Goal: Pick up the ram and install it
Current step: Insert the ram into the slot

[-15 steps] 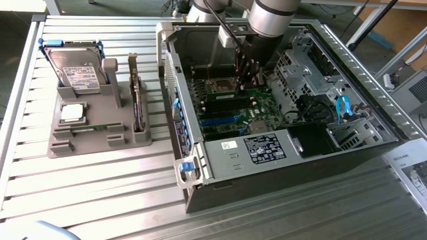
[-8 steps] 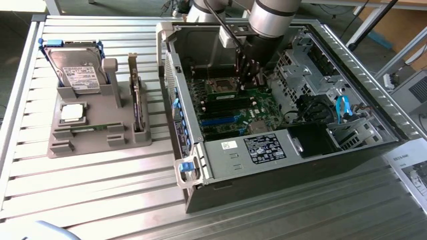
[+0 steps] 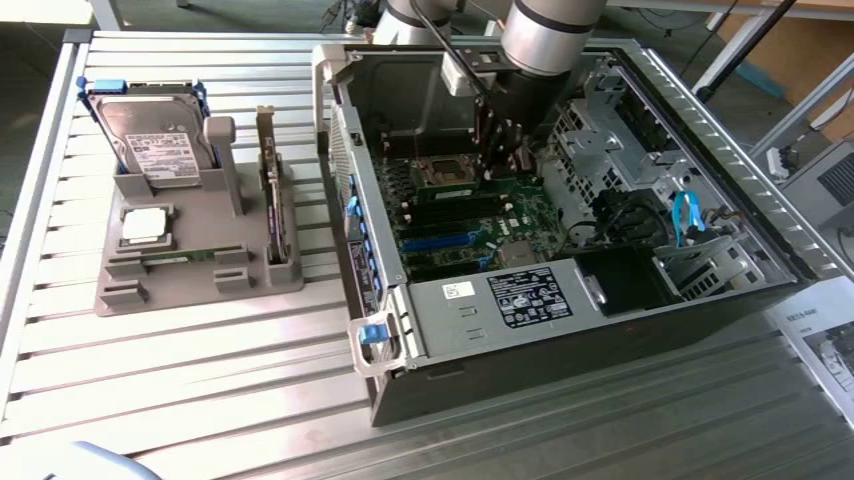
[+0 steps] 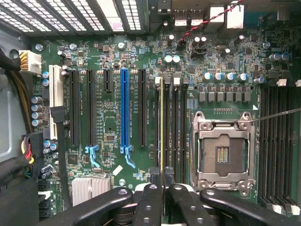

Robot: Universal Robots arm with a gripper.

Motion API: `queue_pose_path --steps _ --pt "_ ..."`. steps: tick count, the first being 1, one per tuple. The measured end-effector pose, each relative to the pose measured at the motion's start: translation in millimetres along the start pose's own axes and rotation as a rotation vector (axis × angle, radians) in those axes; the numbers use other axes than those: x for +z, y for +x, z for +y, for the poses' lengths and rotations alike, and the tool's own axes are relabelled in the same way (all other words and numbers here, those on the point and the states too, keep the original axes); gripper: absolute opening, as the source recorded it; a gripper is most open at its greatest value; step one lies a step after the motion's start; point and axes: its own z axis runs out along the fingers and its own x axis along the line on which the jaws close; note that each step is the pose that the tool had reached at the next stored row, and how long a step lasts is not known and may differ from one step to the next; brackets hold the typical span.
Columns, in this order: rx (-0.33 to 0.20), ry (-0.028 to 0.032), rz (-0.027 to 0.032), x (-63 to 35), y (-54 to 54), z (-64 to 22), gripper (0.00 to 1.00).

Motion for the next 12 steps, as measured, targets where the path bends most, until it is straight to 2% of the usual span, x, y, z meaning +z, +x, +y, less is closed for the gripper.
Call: queue_pose_path --steps 12 --pt "0.0 -0.0001 0.0002 11.4 -0.3 -0.1 0.12"
